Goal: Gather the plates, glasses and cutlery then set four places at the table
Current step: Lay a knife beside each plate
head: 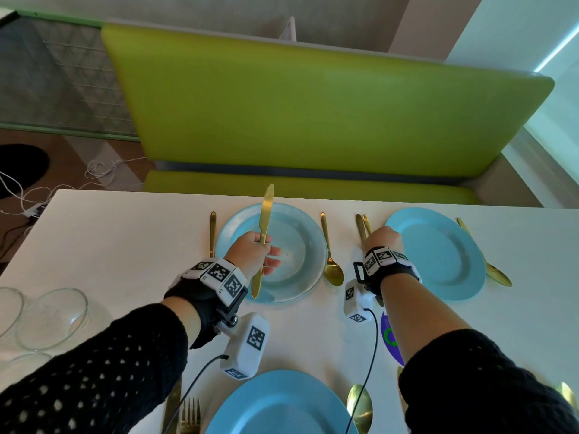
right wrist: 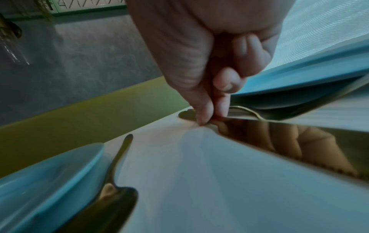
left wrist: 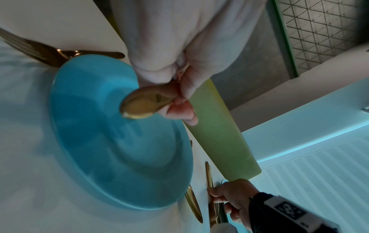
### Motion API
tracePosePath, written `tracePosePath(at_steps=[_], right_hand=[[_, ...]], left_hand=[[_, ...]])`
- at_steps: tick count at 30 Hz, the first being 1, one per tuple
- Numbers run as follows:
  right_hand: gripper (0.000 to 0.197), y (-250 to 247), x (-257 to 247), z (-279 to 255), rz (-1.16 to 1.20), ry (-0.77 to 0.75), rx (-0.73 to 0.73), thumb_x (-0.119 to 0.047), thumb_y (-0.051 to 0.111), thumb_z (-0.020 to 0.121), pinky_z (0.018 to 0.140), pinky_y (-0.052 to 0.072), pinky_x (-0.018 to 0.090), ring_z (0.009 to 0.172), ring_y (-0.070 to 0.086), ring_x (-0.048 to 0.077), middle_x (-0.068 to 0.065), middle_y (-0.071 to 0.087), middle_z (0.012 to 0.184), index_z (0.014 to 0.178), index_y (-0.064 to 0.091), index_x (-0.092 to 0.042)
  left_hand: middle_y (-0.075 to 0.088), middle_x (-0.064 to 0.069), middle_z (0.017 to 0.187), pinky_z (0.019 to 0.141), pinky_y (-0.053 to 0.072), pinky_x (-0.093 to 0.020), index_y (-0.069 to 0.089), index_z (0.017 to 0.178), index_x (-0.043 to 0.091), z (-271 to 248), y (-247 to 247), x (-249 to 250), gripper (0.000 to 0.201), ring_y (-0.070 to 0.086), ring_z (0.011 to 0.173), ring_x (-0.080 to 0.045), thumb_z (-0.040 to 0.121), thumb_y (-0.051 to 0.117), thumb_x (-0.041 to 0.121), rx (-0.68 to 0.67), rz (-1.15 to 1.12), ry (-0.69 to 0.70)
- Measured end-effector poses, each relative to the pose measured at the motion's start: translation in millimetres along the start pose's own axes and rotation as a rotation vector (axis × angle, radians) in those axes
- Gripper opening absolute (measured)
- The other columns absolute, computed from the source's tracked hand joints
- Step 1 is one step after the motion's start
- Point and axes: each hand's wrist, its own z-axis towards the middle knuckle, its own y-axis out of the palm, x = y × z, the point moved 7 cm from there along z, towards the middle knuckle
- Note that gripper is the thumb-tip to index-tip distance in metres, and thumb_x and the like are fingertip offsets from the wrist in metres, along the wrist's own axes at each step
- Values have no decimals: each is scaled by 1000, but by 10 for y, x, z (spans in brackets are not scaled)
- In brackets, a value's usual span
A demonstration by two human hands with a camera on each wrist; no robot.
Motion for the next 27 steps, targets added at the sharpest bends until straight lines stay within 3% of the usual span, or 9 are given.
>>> tracePosePath(at_steps=[5,14,19,21,24,27], right_hand=[[21,2,-17,0,-55,-20,11,-7,48,92,77,55,39,94,67,36,20,68,101,96,65,4],[15,3,-5,-19,-126,-74,-10,-8,56,90,71,53,34,92,68,33,18,69,99,94,65,3],[34,-151,-129,-213,-155,-154,-46,-29,63,88,68,48,29,97,66,29,15,69,103,103,65,1],[34,-222,-236,-410,-146,-256,-40,-33,61,89,77,52,30,100,65,28,12,69,105,106,68,-4],[25,-322,-452,-907,-41,-497,-36,-27,61,88,89,51,32,106,62,25,8,70,108,107,71,-14],[28,-322,-685,-1552,22,-741,-88,-20,63,86,91,49,31,104,63,23,4,69,110,113,69,-18]], left_hand=[[62,-4,79,55,46,-25,47,108,9,2,7,-14,15,59,64,-17,99,36,4,10,-1,-1],[61,-4,79,58,46,-26,46,109,8,-50,30,-33,16,58,63,-17,98,36,3,20,-2,2],[52,-4,77,51,49,-23,51,116,5,-120,44,-77,25,52,62,-14,97,37,-2,23,22,4],[48,-5,75,44,51,-18,54,114,7,-164,26,-76,28,50,61,-13,95,38,-5,22,72,2],[46,-7,70,48,51,-19,54,109,8,-262,-30,-61,29,50,56,-15,92,38,-8,16,118,-21],[48,-11,67,43,50,-19,51,124,-2,-402,-98,-27,35,53,47,-18,92,40,-11,-23,120,-17]])
